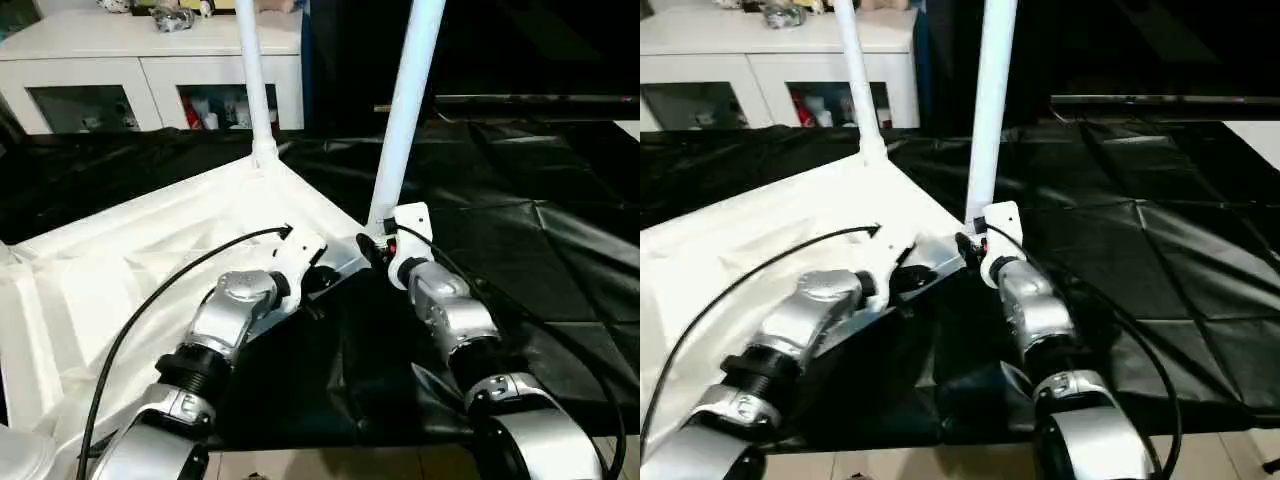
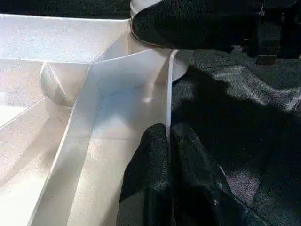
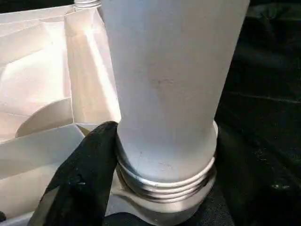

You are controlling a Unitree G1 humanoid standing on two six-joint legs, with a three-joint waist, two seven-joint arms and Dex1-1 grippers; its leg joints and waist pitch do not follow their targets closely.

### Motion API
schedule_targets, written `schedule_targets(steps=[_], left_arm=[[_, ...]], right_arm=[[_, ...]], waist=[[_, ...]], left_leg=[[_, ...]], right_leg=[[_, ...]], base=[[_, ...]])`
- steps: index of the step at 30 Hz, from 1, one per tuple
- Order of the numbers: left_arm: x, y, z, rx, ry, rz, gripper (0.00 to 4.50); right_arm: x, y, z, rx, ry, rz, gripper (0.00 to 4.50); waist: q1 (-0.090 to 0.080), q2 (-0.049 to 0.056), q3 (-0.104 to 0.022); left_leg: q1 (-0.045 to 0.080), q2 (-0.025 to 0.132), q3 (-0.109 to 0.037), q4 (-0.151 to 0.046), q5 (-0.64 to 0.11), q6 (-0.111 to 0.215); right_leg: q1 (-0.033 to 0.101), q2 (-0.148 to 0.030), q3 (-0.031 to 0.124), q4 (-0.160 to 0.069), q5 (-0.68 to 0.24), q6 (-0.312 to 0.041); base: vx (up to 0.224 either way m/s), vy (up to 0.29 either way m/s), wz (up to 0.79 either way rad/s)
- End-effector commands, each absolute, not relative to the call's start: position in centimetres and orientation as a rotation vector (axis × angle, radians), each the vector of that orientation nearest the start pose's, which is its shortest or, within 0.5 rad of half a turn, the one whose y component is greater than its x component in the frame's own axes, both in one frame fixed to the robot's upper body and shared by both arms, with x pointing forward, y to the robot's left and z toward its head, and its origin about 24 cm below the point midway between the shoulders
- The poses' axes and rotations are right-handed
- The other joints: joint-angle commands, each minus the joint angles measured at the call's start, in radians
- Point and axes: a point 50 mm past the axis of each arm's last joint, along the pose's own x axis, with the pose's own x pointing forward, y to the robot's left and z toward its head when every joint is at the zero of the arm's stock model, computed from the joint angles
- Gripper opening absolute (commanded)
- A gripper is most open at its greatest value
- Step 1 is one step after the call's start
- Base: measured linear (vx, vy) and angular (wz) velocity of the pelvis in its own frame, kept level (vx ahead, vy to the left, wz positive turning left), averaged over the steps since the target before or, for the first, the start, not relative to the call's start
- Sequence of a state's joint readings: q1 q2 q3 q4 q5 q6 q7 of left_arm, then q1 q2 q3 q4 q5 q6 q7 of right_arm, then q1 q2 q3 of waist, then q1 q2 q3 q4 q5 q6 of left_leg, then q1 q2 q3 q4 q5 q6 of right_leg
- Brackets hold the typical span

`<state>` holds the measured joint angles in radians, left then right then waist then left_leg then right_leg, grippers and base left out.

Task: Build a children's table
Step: Rotate leg to tighten

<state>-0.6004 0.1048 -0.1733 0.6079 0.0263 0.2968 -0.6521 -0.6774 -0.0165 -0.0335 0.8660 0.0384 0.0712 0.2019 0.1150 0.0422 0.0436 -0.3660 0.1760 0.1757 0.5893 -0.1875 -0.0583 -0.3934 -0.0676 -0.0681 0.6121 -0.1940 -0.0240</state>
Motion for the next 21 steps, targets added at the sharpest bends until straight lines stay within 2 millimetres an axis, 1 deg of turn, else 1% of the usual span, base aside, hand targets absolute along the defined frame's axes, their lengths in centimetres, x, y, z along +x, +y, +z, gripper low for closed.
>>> schedule_targets(steps=[1, 3, 4, 5, 6, 8, 9, 10, 11, 12, 13, 14, 15, 16, 17, 19, 20, 21], left_arm=[[33.4, 6.4, 5.2, 0.138, 0.311, -0.893, 0.0], [33.4, 6.5, 5.2, 0.139, 0.308, -0.9, 0.0], [33.1, 6.6, 5.2, 0.136, 0.298, -0.93, 0.0], [33.0, 6.8, 5.2, 0.133, 0.292, -0.946, 0.0], [32.9, 6.9, 5.3, 0.132, 0.288, -0.954, 0.0], [32.7, 7.4, 5.3, 0.128, 0.282, -0.97, 0.0], [32.6, 7.7, 5.3, 0.127, 0.283, -0.971, 0.0], [32.6, 8.0, 5.2, 0.128, 0.284, -0.97, 0.0], [32.5, 8.6, 5.2, 0.127, 0.285, -0.971, 0.0], [32.4, 8.8, 5.2, 0.126, 0.285, -0.974, 0.0], [32.3, 9.2, 5.2, 0.126, 0.285, -0.98, 0.0], [32.3, 9.2, 5.2, 0.126, 0.285, -0.982, 0.0], [32.2, 9.4, 5.3, 0.123, 0.285, -0.991, 0.0], [32.0, 9.6, 5.3, 0.12, 0.286, -1.002, 0.0], [32.0, 9.7, 5.4, 0.119, 0.286, -1.005, 0.0], [31.7, 10.2, 5.5, 0.112, 0.286, -1.034, 0.0], [31.5, 10.4, 5.6, 0.109, 0.285, -1.052, 0.0], [31.5, 10.4, 5.6, 0.109, 0.285, -1.052, 0.0]], right_arm=[[34.6, -7.0, 2.4, 0.029, 0.327, 0.471, 3.42], [34.6, -7.0, 2.6, 0.032, 0.319, 0.476, 3.48], [34.8, -7.4, 2.8, 0.018, 0.303, 0.477, 3.6], [34.9, -7.6, 3.0, 0.009, 0.29, 0.479, 3.79], [35.0, -7.8, 3.1, 0.001, 0.281, 0.478, 3.79], [35.2, -8.4, 3.5, -0.022, 0.258, 0.478, 4.07], [35.3, -8.8, 3.7, -0.03, 0.249, 0.481, 4.07], [35.4, -9.2, 3.9, -0.037, 0.242, 0.481, 4.16], [35.6, -9.9, 4.3, -0.055, 0.234, 0.496, 4.27], [35.6, -10.1, 4.4, -0.061, 0.232, 0.502, 4.27], [35.6, -10.6, 4.5, -0.073, 0.238, 0.512, 4.44], [35.6, -10.7, 4.5, -0.075, 0.239, 0.513, 4.48], [35.6, -11.0, 4.6, -0.083, 0.246, 0.538, 4.48], [35.6, -11.3, 4.7, -0.09, 0.253, 0.564, 4.48], [35.5, -11.4, 4.8, -0.094, 0.255, 0.574, 4.48], [35.3, -12.3, 5.1, -0.122, 0.271, 0.653, 4.48], [35.1, -12.6, 5.3, -0.142, 0.274, 0.699, 4.48], [35.1, -12.6, 5.3, -0.142, 0.274, 0.699, 4.48]], waist=[[-0.003, -0.013, -0.056], [-0.004, -0.013, -0.057], [-0.004, -0.012, -0.056], [-0.005, -0.014, -0.056], [-0.005, -0.014, -0.057], [-0.005, -0.016, -0.059], [-0.005, -0.017, -0.059], [-0.004, -0.016, -0.06], [-0.004, -0.018, -0.061], [-0.002, -0.017, -0.063], [-0.002, -0.018, -0.064], [-0.001, -0.018, -0.065], [-0.002, -0.016, -0.065], [-0.001, -0.016, -0.064], [-0.002, -0.017, -0.063], [0.001, -0.016, -0.065], [0.0, -0.015, -0.063], [0.001, -0.016, -0.064]], left_leg=[[0.01, 0.052, -0.022, -0.077, -0.219, 0.021], [0.008, 0.051, -0.021, -0.076, -0.208, 0.032], [0.005, 0.052, -0.022, -0.077, -0.201, 0.037], [0.004, 0.052, -0.022, -0.076, -0.2, 0.04], [0.004, 0.052, -0.022, -0.076, -0.197, 0.041], [0.002, 0.052, -0.021, -0.074, -0.179, 0.048], [0.0, 0.052, -0.02, -0.072, -0.163, 0.054], [0.0, 0.053, -0.02, -0.072, -0.155, 0.057], [-0.002, 0.051, -0.018, -0.068, -0.132, 0.069], [-0.002, 0.052, -0.018, -0.067, -0.122, 0.073], [-0.002, 0.051, -0.017, -0.064, -0.104, 0.083], [-0.003, 0.052, -0.018, -0.064, -0.094, 0.086], [-0.003, 0.051, -0.016, -0.062, -0.085, 0.095], [-0.001, 0.053, -0.016, -0.062, -0.094, 0.1], [-0.005, 0.053, -0.017, -0.064, -0.095, 0.102], [-0.002, 0.055, -0.016, -0.062, -0.102, 0.103], [-0.003, 0.055, -0.016, -0.061, -0.103, 0.104], [-0.004, 0.055, -0.016, -0.06, -0.102, 0.105]], right_leg=[[0.038, -0.09, 0.054, -0.089, -0.291, -0.144], [0.039, -0.091, 0.053, -0.088, -0.274, -0.152], [0.04, -0.093, 0.052, -0.088, -0.272, -0.155], [0.041, -0.093, 0.052, -0.087, -0.274, -0.156], [0.041, -0.094, 0.052, -0.087, -0.27, -0.157], [0.042, -0.093, 0.052, -0.085, -0.251, -0.161], [0.043, -0.093, 0.052, -0.082, -0.229, -0.166], [0.043, -0.094, 0.052, -0.08, -0.218, -0.169], [0.044, -0.091, 0.051, -0.076, -0.184, -0.178], [0.045, -0.091, 0.051, -0.073, -0.169, -0.182], [0.044, -0.09, 0.051, -0.07, -0.142, -0.189], [0.046, -0.089, 0.05, -0.067, -0.126, -0.194], [0.043, -0.086, 0.05, -0.065, -0.098, -0.202], [0.043, -0.087, 0.049, -0.065, -0.095, -0.209], [0.045, -0.087, 0.048, -0.064, -0.094, -0.21], [0.046, -0.085, 0.046, -0.062, -0.09, -0.213], [0.045, -0.085, 0.047, -0.062, -0.086, -0.214], [0.046, -0.085, 0.047, -0.061, -0.082, -0.214]], base=[[0.0, 0.0, 0.0], [0.0, 0.0, 0.0], [0.0, 0.0, 0.0], [0.0, 0.0, 0.0], [0.0, 0.0, 0.0], [0.0, 0.0, 0.0], [0.0, 0.0, 0.0], [0.0, 0.0, 0.0], [0.0, 0.0, 0.0], [0.0, 0.0, 0.0], [0.0, 0.0, 0.0], [0.0, 0.0, 0.0], [0.0, 0.0, 0.0], [0.0, 0.0, 0.0], [0.0, 0.0, 0.0], [0.0, 0.0, 0.0], [0.0, 0.0, 0.0], [0.0, 0.0, 0.0]])
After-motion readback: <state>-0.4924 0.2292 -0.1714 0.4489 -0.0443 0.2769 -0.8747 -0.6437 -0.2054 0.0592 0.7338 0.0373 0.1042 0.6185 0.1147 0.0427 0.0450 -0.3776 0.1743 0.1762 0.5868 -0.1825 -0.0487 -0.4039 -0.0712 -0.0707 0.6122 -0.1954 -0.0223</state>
